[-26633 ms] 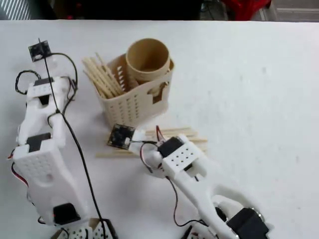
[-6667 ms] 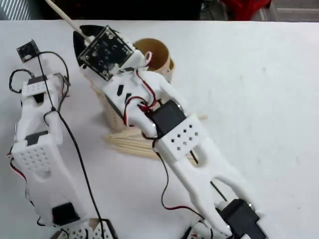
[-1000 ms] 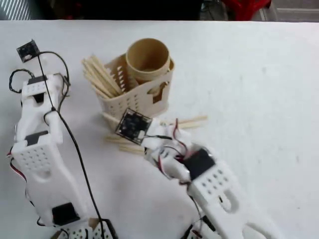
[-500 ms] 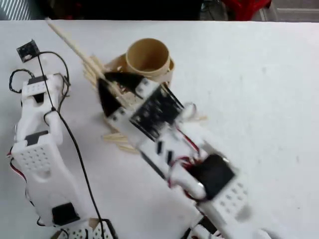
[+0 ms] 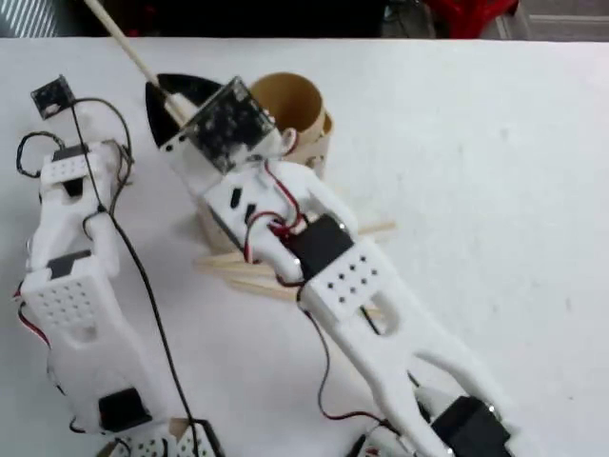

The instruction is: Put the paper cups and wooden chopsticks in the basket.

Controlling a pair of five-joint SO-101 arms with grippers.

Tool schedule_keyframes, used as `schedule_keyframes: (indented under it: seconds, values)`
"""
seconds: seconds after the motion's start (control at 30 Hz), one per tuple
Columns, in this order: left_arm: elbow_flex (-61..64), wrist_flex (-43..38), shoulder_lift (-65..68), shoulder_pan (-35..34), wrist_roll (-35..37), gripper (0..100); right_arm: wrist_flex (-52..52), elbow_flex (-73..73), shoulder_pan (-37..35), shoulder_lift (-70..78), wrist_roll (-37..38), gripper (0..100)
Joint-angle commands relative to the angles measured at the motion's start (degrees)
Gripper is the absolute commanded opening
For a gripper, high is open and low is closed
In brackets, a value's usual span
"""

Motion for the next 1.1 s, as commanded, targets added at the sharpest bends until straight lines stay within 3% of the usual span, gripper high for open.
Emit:
schedule_keyframes:
  seconds: [0.0, 0.57, 0.77, 0.97, 1.07]
  values:
    - [-2.37, 0.00, -0.22, 0.13, -0.62, 16, -1.63, -2.64, 2.24, -0.48, -3.25, 1.7]
    - [-2.46, 0.00, -0.22, 0.13, -0.62, 16, -1.10, -2.46, 3.21, -0.57, -3.16, 2.3]
    - [-2.46, 0.00, -0.22, 0.13, -0.62, 16, 1.80, -2.73, 2.95, -0.66, -3.16, 13.7]
    - [-2.46, 0.00, -0.22, 0.13, -0.62, 16, 1.80, -2.73, 3.21, -0.66, -3.16, 9.1]
    - [-2.46, 0.00, -0.22, 0.13, -0.62, 16, 7.16, -2.73, 2.95, -0.92, -3.16, 6.4]
